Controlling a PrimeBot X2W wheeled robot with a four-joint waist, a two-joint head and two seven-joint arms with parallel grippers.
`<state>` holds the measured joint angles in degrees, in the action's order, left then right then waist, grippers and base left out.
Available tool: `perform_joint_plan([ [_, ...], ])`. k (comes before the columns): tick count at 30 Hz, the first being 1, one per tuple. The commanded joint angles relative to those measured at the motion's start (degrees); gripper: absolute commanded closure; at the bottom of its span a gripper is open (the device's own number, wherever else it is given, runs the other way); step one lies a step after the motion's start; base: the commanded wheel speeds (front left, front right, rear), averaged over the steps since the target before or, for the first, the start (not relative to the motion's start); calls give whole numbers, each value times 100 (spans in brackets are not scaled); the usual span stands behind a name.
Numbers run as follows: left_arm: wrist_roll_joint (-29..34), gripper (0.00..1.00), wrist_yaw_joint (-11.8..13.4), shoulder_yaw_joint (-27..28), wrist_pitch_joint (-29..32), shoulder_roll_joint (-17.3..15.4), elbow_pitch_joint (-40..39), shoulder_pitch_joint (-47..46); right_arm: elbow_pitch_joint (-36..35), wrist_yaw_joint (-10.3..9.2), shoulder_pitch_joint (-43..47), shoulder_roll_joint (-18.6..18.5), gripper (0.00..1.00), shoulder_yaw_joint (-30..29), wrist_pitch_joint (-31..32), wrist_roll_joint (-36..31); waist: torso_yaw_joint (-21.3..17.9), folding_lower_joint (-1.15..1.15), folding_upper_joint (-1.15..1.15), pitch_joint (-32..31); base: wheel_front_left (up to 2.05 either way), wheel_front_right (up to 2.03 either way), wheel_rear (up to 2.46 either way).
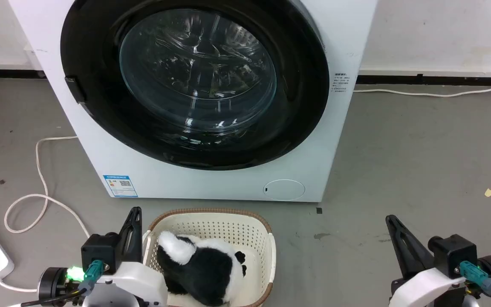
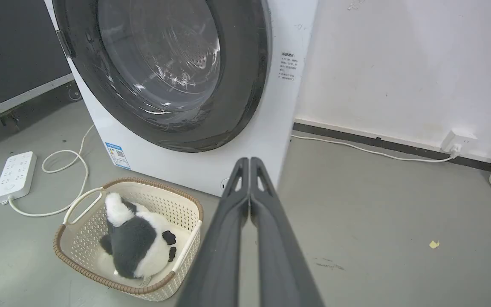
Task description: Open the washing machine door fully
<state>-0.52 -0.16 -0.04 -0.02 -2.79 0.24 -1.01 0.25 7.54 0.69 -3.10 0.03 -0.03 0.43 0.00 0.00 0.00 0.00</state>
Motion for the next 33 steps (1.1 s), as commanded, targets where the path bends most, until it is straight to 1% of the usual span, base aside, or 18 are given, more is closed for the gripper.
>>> perform_joint_plan([
  [1,52,100,16,4,2,-9,-24,101,-25,-5,-69,23,100,-3,3,-43,0,0,0,0,0,0,0],
  [33,52,100,16,4,2,-9,-24,101,-25,-5,-69,23,100,-3,3,-43,0,0,0,0,0,0,0],
])
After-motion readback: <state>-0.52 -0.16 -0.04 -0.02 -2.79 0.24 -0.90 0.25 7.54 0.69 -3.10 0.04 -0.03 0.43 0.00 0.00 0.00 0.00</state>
